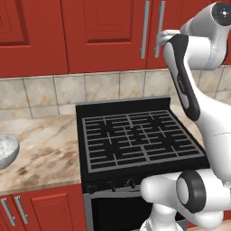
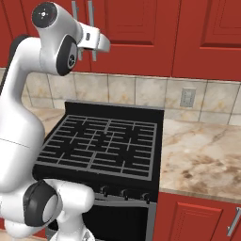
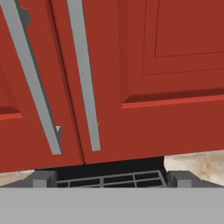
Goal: Open the cabinet and setup a tea strainer by placing it in the bowl upright.
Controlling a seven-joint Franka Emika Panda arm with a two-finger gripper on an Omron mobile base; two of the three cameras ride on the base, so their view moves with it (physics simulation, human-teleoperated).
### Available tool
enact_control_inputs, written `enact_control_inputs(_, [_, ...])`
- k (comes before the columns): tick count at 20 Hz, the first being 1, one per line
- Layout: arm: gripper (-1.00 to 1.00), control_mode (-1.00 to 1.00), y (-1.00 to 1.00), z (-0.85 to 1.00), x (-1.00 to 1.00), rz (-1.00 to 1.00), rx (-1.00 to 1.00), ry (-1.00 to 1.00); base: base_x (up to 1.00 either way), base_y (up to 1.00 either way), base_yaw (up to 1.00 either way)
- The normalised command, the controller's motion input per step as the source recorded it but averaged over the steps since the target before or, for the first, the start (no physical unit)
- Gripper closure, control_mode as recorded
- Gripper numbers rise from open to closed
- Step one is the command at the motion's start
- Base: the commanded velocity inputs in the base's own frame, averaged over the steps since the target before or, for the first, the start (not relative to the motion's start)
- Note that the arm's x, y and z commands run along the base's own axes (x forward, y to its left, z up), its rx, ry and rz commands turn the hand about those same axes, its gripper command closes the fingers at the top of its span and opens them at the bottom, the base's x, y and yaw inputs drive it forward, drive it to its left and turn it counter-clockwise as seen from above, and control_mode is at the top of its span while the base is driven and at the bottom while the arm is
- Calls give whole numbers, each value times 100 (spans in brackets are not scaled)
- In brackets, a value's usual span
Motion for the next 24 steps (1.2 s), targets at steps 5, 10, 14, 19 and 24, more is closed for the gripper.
enact_control_inputs(5, [-100, -100, 13, 0, 33, 0, 0, 0, 0, 0, 0])
enact_control_inputs(10, [-100, -100, 8, 0, 40, 0, 0, 0, 0, 0, 0])
enact_control_inputs(14, [-100, -100, 8, -1, 34, 0, -1, 0, 0, 0, 0])
enact_control_inputs(19, [-100, -100, 3, 0, 29, 0, 0, 0, 0, 0, 0])
enact_control_inputs(24, [-100, -100, 1, 0, 36, 0, 0, 0, 0, 0, 0])
